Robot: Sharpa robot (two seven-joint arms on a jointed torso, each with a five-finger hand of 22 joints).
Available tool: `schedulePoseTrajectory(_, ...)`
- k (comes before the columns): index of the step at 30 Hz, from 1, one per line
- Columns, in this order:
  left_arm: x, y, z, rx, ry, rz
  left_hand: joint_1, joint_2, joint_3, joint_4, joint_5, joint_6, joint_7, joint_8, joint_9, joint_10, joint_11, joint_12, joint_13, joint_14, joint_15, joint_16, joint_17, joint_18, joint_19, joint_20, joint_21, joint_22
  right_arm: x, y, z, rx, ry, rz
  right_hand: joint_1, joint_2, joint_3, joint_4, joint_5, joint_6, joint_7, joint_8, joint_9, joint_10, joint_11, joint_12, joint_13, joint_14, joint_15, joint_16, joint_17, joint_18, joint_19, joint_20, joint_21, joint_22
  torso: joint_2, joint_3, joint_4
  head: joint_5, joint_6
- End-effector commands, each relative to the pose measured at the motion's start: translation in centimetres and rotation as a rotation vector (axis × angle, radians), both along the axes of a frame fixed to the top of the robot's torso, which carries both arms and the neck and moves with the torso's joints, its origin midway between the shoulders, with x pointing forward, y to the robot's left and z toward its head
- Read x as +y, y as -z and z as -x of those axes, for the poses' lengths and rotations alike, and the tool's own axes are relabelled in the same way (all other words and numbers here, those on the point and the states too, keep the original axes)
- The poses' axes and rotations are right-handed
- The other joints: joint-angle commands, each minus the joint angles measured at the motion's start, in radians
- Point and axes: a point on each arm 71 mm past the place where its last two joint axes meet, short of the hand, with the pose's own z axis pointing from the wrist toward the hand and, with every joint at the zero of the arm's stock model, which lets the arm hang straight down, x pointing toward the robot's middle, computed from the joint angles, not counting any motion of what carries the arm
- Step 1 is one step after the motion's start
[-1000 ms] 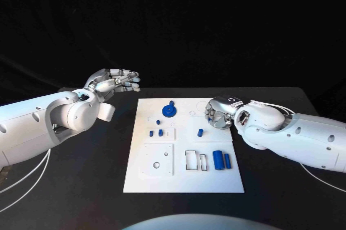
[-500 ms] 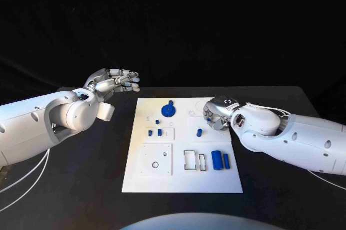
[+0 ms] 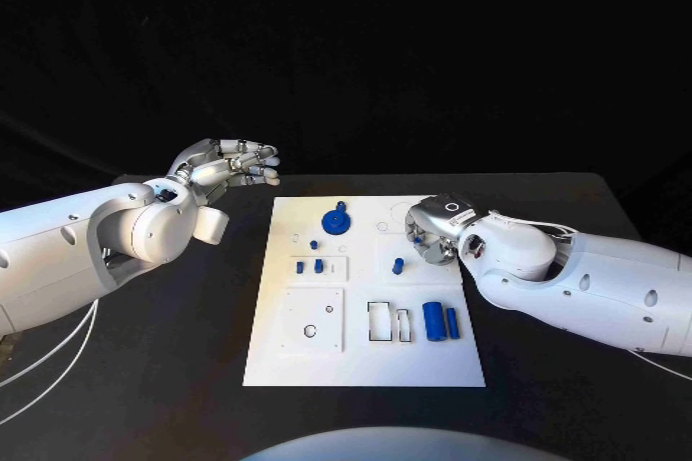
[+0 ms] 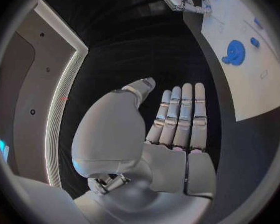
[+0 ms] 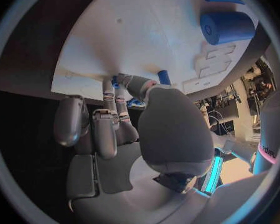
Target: Assemble the parts on the task board
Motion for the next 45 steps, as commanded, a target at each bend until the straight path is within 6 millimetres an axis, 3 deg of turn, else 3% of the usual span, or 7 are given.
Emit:
schedulePoseTrajectory(1,-0.3,-0.1,0.1,-0.002,0.021,0.000,0.010,-0.002,-0.008,0.000,0.005,-0.005,0.001,-0.004,-0.001,-0.007,-0.002,-0.005,0.001,0.006,0.003,-0.005,-0.001,0.006,0.010,0.000,-0.007,-0.001,0.0,0.1,0.2,-0.026,0.001,-0.017,0.009,0.018,0.008,-0.002,-0.005,0.006,-0.002,0.004,0.003,0.035,-0.025,-0.001,0.004,0.051,-0.005,0.006,0.001,-0.008,0.005,-0.003,0.005,0.067,0.000,0.0007,0.0005,-0.001,0.000)
schedulePoseTrajectory(16,-0.1,0.0,0.0,0.005,0.018,-0.006,0.010,0.001,-0.012,0.000,0.007,-0.007,0.002,-0.003,0.000,-0.019,0.001,-0.011,0.001,0.006,0.005,-0.007,-0.001,0.006,0.011,0.001,-0.009,-0.006,-0.7,-1.6,0.9,-0.062,0.005,-0.147,0.010,0.016,0.021,-0.006,-0.023,0.007,-0.003,0.007,0.011,0.042,-0.027,-0.008,0.007,0.052,-0.007,0.010,0.007,-0.010,0.007,-0.004,0.011,0.073,0.000,-0.0002,0.0001,0.001,0.002)
schedulePoseTrajectory(24,0.0,0.1,-0.1,0.009,0.020,-0.007,0.010,0.002,-0.014,0.000,0.007,-0.009,0.003,-0.003,0.000,-0.027,0.003,-0.013,0.001,0.007,0.006,-0.009,0.000,0.006,0.012,0.002,-0.011,-0.008,-0.6,-3.2,2.4,-0.047,-0.015,-0.228,0.010,0.016,0.022,-0.007,-0.025,0.007,-0.003,0.007,0.012,0.042,-0.027,-0.008,0.008,0.052,-0.007,0.010,0.007,-0.010,0.007,-0.005,0.010,0.072,0.000,0.0002,-0.0016,0.009,0.000)
schedulePoseTrajectory(31,-0.2,0.1,-0.1,0.009,0.026,-0.005,0.010,0.002,-0.014,0.000,0.007,-0.009,0.004,-0.003,0.000,-0.028,0.003,-0.013,0.001,0.006,0.006,-0.009,0.000,0.006,0.012,0.002,-0.011,-0.008,1.8,-4.1,4.5,-0.024,-0.096,-0.302,0.010,0.015,0.023,-0.007,-0.027,0.007,-0.003,0.007,0.013,0.042,-0.027,-0.010,0.008,0.052,-0.007,0.009,0.006,-0.009,0.006,-0.005,0.009,0.072,0.000,0.0009,0.0007,0.024,0.001)
schedulePoseTrajectory(36,-0.5,0.1,-0.1,0.008,0.029,-0.004,0.010,0.003,-0.015,0.000,0.007,-0.009,0.004,-0.003,0.000,-0.030,0.004,-0.013,0.001,0.006,0.006,-0.009,0.000,0.006,0.012,0.002,-0.011,-0.009,4.3,-4.2,5.7,0.004,-0.165,-0.327,0.010,0.015,0.025,-0.008,-0.027,0.005,-0.002,0.006,0.013,0.041,-0.026,-0.012,0.008,0.052,-0.007,0.009,0.005,-0.009,0.005,-0.005,0.008,0.072,-0.001,-0.0011,0.0018,0.041,-0.002)
schedulePoseTrajectory(40,-0.8,0.1,-0.2,0.008,0.035,-0.002,0.010,0.003,-0.015,0.000,0.007,-0.010,0.004,-0.003,0.000,-0.030,0.004,-0.013,0.001,0.006,0.007,-0.009,0.000,0.005,0.012,0.002,-0.011,-0.009,6.2,-3.6,6.6,0.032,-0.212,-0.337,0.011,0.016,0.027,-0.008,-0.028,0.004,-0.002,0.005,0.014,0.040,-0.026,-0.013,0.008,0.052,-0.006,0.009,0.004,-0.009,0.004,-0.005,0.006,0.071,-0.002,-0.0030,0.0036,0.054,-0.008)
schedulePoseTrajectory(45,-1.3,0.2,-0.3,0.013,0.041,0.000,0.009,0.004,-0.016,0.001,0.007,-0.010,0.005,-0.003,0.000,-0.033,0.004,-0.014,0.001,0.006,0.007,-0.010,0.000,0.005,0.013,0.002,-0.012,-0.010,8.2,-2.1,7.6,0.079,-0.257,-0.346,0.012,0.017,0.029,-0.009,-0.027,0.003,-0.001,0.005,0.015,0.039,-0.025,-0.015,0.008,0.052,-0.006,0.009,0.004,-0.008,0.003,-0.005,0.004,0.070,0.000,-0.0032,0.0030,0.063,-0.006)
